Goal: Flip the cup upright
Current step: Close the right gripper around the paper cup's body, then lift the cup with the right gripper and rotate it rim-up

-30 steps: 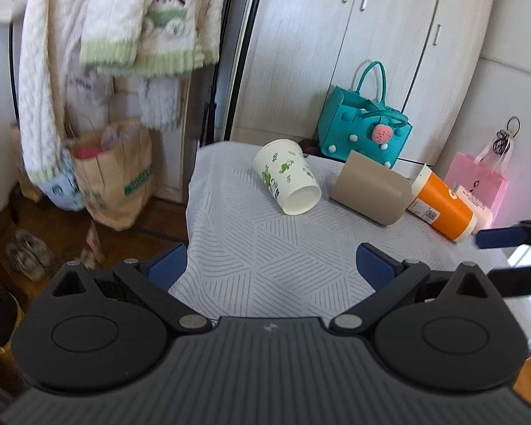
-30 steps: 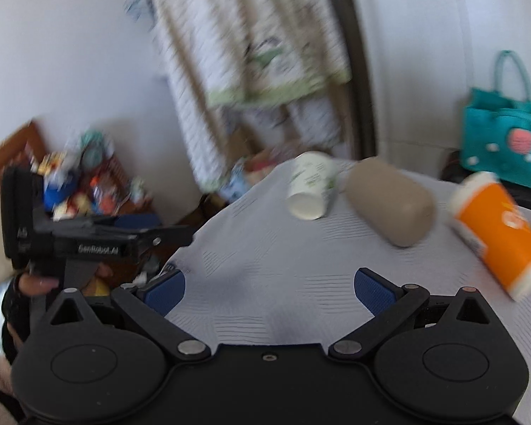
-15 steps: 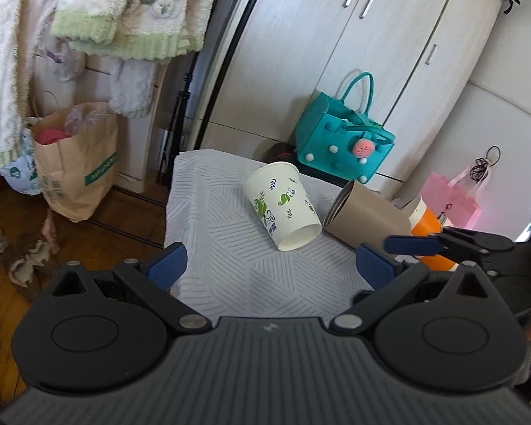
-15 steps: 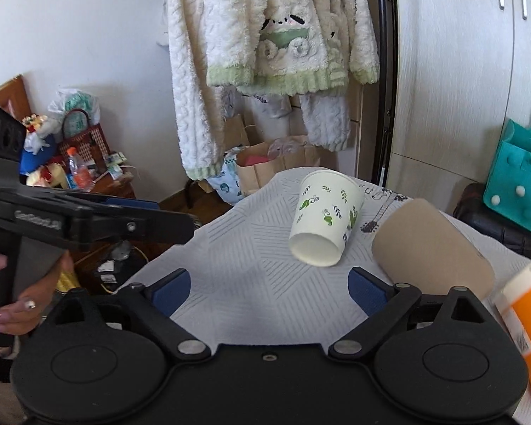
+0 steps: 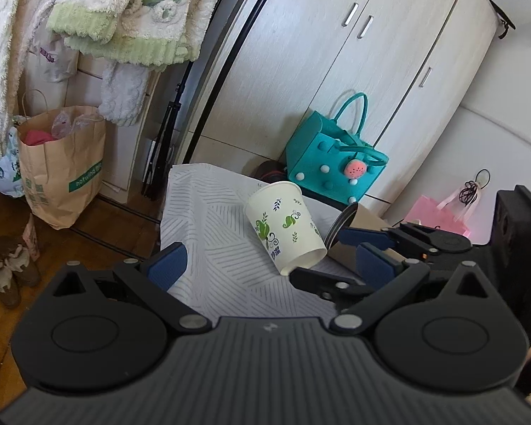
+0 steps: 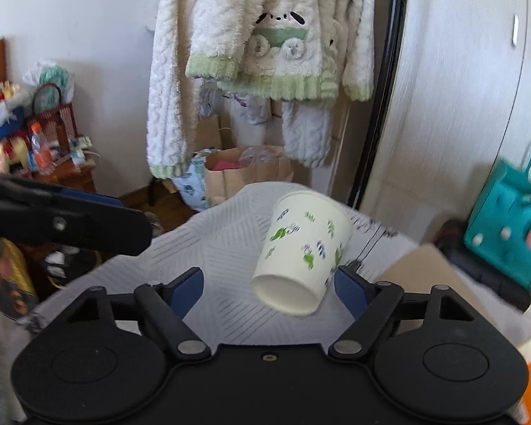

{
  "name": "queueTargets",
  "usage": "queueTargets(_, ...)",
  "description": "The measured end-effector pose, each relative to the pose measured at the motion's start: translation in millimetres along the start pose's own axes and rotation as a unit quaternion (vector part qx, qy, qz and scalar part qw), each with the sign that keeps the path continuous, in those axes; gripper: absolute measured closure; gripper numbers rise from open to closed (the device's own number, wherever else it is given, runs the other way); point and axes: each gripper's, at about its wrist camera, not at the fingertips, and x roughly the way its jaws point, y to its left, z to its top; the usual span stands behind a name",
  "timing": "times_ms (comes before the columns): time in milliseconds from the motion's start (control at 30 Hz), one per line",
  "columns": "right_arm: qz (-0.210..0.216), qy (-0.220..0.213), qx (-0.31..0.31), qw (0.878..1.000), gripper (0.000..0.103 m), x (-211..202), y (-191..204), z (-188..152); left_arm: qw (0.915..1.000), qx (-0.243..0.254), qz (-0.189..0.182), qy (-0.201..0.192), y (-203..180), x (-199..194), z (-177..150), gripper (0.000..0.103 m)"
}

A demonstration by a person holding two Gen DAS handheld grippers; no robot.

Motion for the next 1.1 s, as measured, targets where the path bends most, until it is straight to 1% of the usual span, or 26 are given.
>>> queueTargets(33, -0.007, -0.002, -0.006, 1.000, 0.022, 2, 0, 1, 1.0000, -0.001, -0.004, 0.000, 1, 1, 0, 0.000)
queueTargets(133, -0.010, 0.003, -0.013, 1.000, 0.026, 10, 0, 4, 0.9999, -0.006, -0.010, -0.003, 4, 5, 3, 0.000)
queueTargets(233, -0.012, 0.010, -0.024, 1.000, 0.026, 16, 2, 7, 0.9998, -0.010, -0.012, -0.009, 5, 8, 4, 0.000)
queueTargets(367, -0.028, 0.013, -0.034, 0.999, 0.026, 26, 5, 8, 0.9996, -0.021, -0.016, -0.010, 11, 8, 3, 0.000)
queueTargets(533, -0.053, 0.019, -0.052, 0.997, 0.026, 37, 9, 9, 0.9997, -0.022, -0.011, -0.004, 12, 8, -2, 0.000)
queueTargets(633, -0.075, 0.021, -0.058, 0.995, 0.038, 39, 11, 8, 0.9996, -0.023, -0.014, 0.004, 12, 9, -2, 0.000)
queueTargets(933, -0.055, 0.013, -0.055, 0.997, 0.039, 24, 12, 8, 0.9998, -0.010, -0.013, 0.007, 2, 3, -2, 0.000)
queueTargets(1100, -0.048, 0.012, -0.051, 0.997, 0.039, 9, 14, 4, 0.9997, -0.008, -0.017, 0.018, -2, -1, -5, 0.000)
